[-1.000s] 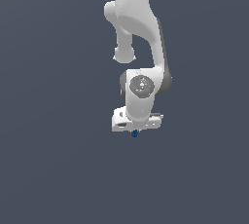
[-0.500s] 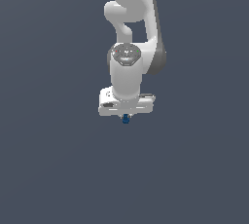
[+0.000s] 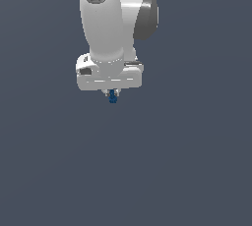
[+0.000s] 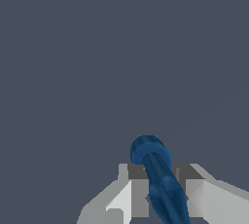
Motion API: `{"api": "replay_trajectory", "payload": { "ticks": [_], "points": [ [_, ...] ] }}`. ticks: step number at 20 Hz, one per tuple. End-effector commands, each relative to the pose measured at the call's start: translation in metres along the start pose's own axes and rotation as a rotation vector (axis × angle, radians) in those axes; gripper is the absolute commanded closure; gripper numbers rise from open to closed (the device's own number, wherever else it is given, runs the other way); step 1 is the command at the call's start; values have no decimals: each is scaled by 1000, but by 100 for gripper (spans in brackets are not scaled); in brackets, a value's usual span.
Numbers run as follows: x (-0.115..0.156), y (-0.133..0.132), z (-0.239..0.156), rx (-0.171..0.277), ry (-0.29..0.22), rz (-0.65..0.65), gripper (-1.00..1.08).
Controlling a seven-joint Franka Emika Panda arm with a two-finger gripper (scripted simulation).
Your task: Pick up the object and move it to a goal position.
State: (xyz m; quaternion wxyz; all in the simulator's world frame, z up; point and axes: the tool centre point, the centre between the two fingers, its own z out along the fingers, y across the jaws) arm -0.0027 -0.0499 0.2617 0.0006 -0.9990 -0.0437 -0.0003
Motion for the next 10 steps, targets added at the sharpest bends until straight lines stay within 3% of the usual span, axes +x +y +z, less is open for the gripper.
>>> {"api": "replay_trajectory", "payload": {
  "ticks": [1,10],
  "points": [
    [-10,13,-27,1,0,0,108],
    [-44,60,-123,1,0,0,108]
  ]
}}
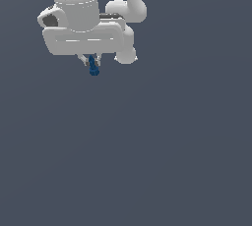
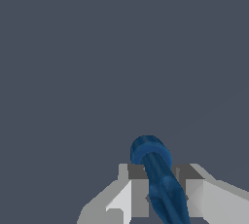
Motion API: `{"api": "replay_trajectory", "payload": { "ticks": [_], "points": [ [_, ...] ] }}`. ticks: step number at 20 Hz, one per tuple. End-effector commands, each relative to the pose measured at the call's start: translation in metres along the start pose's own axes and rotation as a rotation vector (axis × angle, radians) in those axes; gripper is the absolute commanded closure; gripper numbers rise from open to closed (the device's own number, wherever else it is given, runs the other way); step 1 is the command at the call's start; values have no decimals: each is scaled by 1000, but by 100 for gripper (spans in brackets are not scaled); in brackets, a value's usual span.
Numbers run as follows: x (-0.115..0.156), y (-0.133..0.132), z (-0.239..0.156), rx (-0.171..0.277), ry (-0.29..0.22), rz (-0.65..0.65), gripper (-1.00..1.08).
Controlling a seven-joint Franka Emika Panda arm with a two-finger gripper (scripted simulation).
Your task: Pick up the object and move it to a goal position.
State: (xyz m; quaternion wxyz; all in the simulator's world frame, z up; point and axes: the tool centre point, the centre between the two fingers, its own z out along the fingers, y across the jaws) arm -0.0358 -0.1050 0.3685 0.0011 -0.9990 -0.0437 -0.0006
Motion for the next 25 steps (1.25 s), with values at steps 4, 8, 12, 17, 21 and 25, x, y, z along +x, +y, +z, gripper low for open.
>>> {"api": "replay_trajectory", "payload": {
  "ticks": [4,8,12,17,21,25],
  "points": [
    [-19,27,-56,0,-1,0,108],
    [-29,43,-88,-1,-1,0,108],
    [-35,55,-110,-2,-1,0,108],
    [-39,64,-127,-2,-1,0,108],
    [-40,66,-132,-2,-1,0,108],
    [-39,66,-131,-2,-1,0,108]
  ]
}}
